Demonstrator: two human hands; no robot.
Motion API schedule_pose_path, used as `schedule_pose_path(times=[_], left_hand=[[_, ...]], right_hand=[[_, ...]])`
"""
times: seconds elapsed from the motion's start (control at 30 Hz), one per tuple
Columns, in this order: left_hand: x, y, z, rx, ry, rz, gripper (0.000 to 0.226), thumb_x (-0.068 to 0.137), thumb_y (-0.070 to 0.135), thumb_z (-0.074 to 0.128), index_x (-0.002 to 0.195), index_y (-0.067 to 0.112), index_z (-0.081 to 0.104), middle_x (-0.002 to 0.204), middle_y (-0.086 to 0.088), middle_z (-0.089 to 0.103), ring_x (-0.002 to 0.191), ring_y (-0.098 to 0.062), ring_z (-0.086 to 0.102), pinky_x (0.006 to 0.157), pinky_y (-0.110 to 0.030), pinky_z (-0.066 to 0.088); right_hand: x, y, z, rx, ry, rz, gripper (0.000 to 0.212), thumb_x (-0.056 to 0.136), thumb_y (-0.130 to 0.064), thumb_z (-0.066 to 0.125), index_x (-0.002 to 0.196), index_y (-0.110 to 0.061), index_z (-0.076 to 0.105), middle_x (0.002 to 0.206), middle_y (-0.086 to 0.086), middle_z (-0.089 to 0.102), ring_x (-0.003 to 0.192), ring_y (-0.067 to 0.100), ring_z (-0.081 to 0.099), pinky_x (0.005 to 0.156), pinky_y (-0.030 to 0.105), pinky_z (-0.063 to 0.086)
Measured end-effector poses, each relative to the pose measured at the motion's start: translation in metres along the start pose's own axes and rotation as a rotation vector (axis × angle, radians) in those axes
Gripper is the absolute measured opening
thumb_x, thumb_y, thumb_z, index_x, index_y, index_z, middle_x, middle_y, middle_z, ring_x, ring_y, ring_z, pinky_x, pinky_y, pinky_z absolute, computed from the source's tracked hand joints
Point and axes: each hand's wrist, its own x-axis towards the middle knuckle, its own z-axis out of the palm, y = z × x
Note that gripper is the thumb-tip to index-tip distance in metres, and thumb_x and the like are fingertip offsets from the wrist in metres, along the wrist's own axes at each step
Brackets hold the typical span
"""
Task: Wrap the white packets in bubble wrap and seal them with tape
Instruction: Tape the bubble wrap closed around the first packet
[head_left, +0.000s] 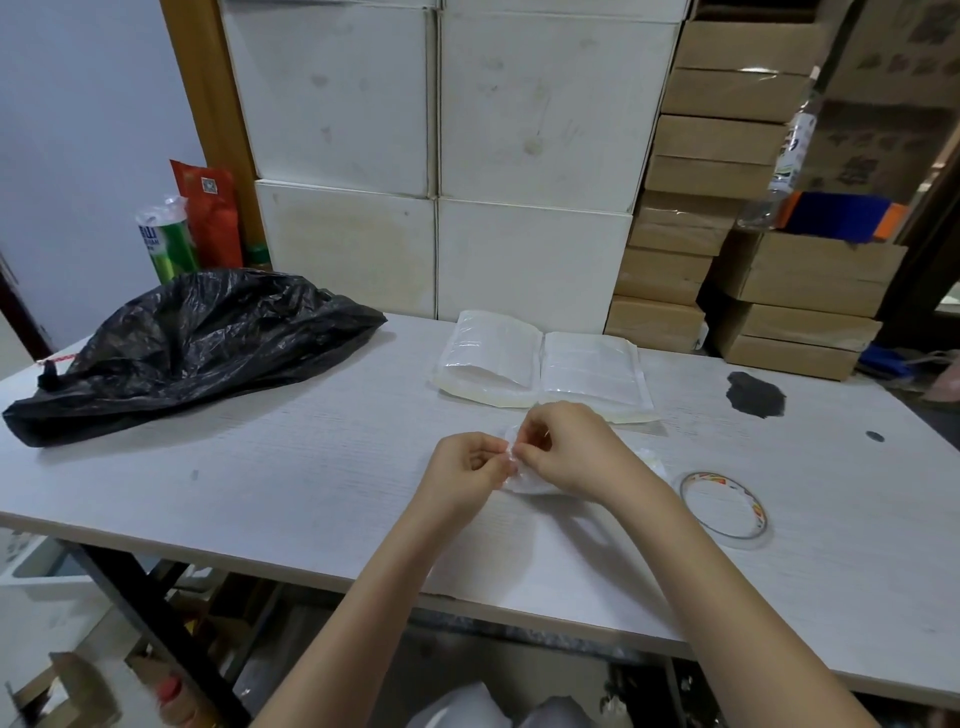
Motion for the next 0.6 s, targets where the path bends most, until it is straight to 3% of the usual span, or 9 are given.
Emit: schedule_pose_path(times=[0.13, 0.27, 0.33, 0.47, 0.6], left_hand=[[-0.001, 0.000, -0.001, 0.006, 0.005, 0.019, 0.022, 0.089, 0.002, 0.057, 0.074, 0.018, 0.063, 0.069, -0.001, 0.066, 0.068, -0.011, 0.060, 0.066, -0.017, 0.051], [0.000, -0.002, -0.002, 0.062, 0.030, 0.044, 0.020, 0.089, 0.004, 0.056, 0.076, 0.017, 0.066, 0.066, 0.002, 0.066, 0.059, 0.000, 0.060, 0.064, -0.016, 0.051], [0.001, -0.002, -0.001, 0.072, 0.034, 0.039, 0.020, 0.089, 0.003, 0.056, 0.076, 0.015, 0.067, 0.065, 0.002, 0.066, 0.055, 0.004, 0.059, 0.064, -0.017, 0.051], [0.002, -0.001, 0.000, 0.048, 0.046, 0.012, 0.020, 0.089, 0.004, 0.056, 0.075, 0.014, 0.064, 0.066, 0.000, 0.066, 0.056, 0.001, 0.060, 0.062, -0.015, 0.052], [0.001, -0.001, 0.000, 0.040, 0.066, -0.023, 0.022, 0.089, 0.002, 0.054, 0.072, 0.015, 0.062, 0.066, 0.000, 0.066, 0.057, -0.001, 0.060, 0.058, -0.012, 0.051]], right_hand=[[0.002, -0.003, -0.001, -0.002, 0.003, 0.017, 0.008, 0.081, -0.024, 0.061, 0.074, -0.022, 0.064, 0.080, -0.006, 0.066, 0.082, 0.014, 0.060, 0.070, 0.028, 0.047], [0.006, 0.000, 0.002, 0.033, -0.037, 0.051, 0.015, 0.080, -0.026, 0.060, 0.066, -0.025, 0.058, 0.072, -0.010, 0.058, 0.075, 0.012, 0.057, 0.064, 0.025, 0.042], [0.007, 0.003, 0.005, 0.073, -0.036, 0.050, 0.019, 0.081, -0.026, 0.059, 0.062, -0.027, 0.055, 0.077, -0.009, 0.056, 0.074, 0.013, 0.056, 0.067, 0.029, 0.045], [0.006, 0.008, 0.005, 0.163, 0.018, 0.058, 0.011, 0.083, -0.022, 0.059, 0.074, -0.017, 0.059, 0.096, -0.005, 0.045, 0.074, 0.009, 0.054, 0.080, 0.032, 0.049], [0.001, 0.013, 0.004, 0.314, 0.090, 0.092, 0.015, 0.087, -0.016, 0.055, 0.072, -0.013, 0.053, 0.088, -0.004, 0.049, 0.068, 0.004, 0.052, 0.072, 0.024, 0.044]])
